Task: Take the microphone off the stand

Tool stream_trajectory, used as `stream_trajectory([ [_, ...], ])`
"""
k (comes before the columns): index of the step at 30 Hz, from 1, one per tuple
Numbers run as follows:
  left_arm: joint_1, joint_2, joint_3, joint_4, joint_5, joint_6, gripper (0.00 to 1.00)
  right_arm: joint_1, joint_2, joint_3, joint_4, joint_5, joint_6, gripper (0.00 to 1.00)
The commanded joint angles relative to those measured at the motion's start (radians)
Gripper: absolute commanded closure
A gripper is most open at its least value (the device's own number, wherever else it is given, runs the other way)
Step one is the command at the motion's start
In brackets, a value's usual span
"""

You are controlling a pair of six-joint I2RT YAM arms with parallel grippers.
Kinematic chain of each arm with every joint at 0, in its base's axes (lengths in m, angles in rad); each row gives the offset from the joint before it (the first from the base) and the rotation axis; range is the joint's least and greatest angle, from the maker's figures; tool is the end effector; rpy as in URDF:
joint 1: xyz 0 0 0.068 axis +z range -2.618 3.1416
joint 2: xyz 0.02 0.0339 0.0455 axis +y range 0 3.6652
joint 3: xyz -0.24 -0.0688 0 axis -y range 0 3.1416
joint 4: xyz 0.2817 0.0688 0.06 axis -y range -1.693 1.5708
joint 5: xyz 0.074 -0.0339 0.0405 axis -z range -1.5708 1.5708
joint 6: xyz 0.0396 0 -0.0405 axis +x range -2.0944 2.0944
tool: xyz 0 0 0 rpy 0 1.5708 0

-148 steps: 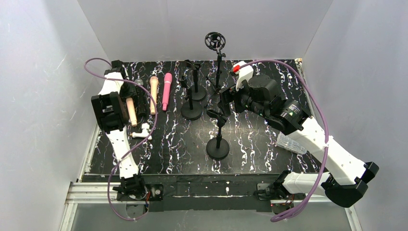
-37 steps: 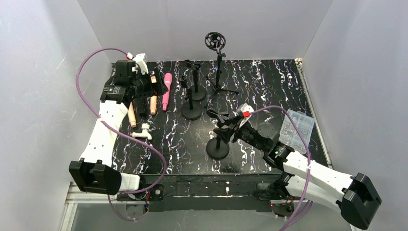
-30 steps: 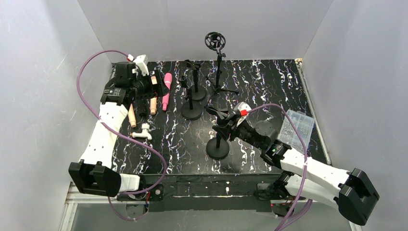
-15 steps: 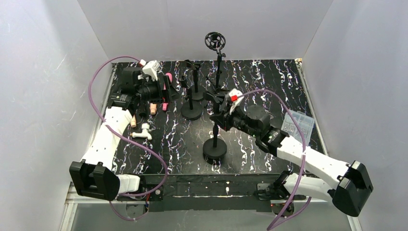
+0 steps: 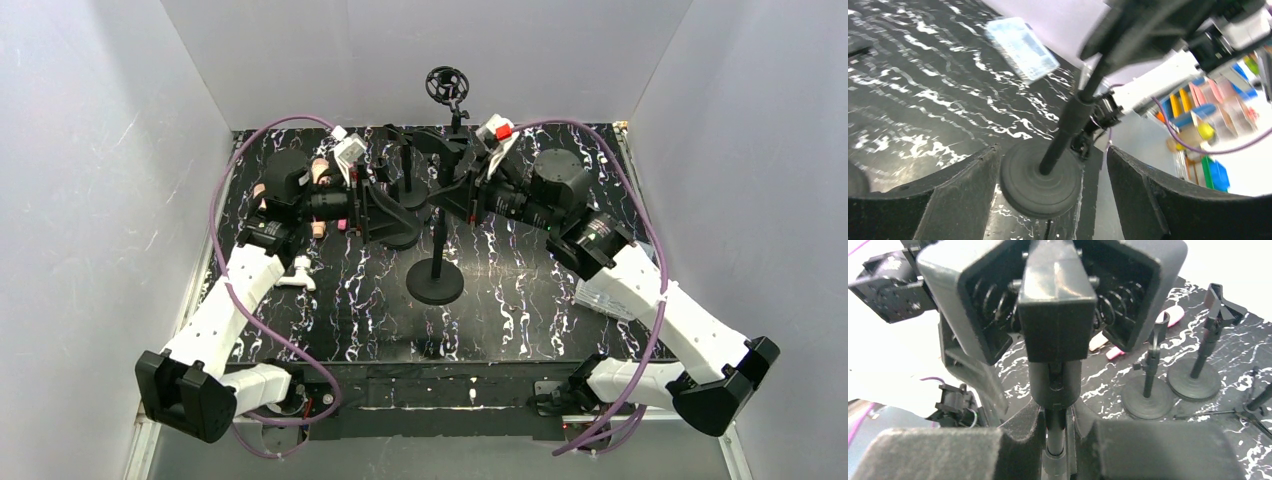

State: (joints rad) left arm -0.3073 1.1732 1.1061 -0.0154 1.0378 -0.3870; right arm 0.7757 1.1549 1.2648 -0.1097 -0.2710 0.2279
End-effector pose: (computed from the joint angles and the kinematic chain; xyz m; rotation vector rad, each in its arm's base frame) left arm 0.2813 -0.1251 0.3680 0.7743 1.6268 -1.3559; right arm 0.2129 0.2237 0.4236 -0.6611 1.5235 0.9883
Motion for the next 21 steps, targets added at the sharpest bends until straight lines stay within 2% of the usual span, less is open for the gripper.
stream_trajectory([
  [1, -0.065, -0.03, 0.037, 0.069, 0.141, 0.014, 0.26, -0.05, 0.017, 0.107, 0.033, -0.166, 0.113, 0.99],
  [8, -0.128, 0.013, 0.087, 0.069, 0.149, 0.036, 0.33, -0.1, 0.06, 0.146, 0.184, -0.337, 0.286, 0.99],
  [17, -0.187, 0.081, 0.119, 0.071, 0.128, 0.046, 0.4, -0.1, 0.085, 0.183, 0.228, -0.349, 0.339, 0.99],
  [20, -0.201, 0.09, 0.13, 0.073, 0.114, 0.042, 0.51, -0.099, 0.089, 0.184, 0.221, -0.345, 0.334, 0.99],
  [21, -0.204, 0.093, 0.134, 0.074, 0.105, 0.038, 0.61, -0.101, 0.089, 0.183, 0.208, -0.338, 0.326, 0.99],
])
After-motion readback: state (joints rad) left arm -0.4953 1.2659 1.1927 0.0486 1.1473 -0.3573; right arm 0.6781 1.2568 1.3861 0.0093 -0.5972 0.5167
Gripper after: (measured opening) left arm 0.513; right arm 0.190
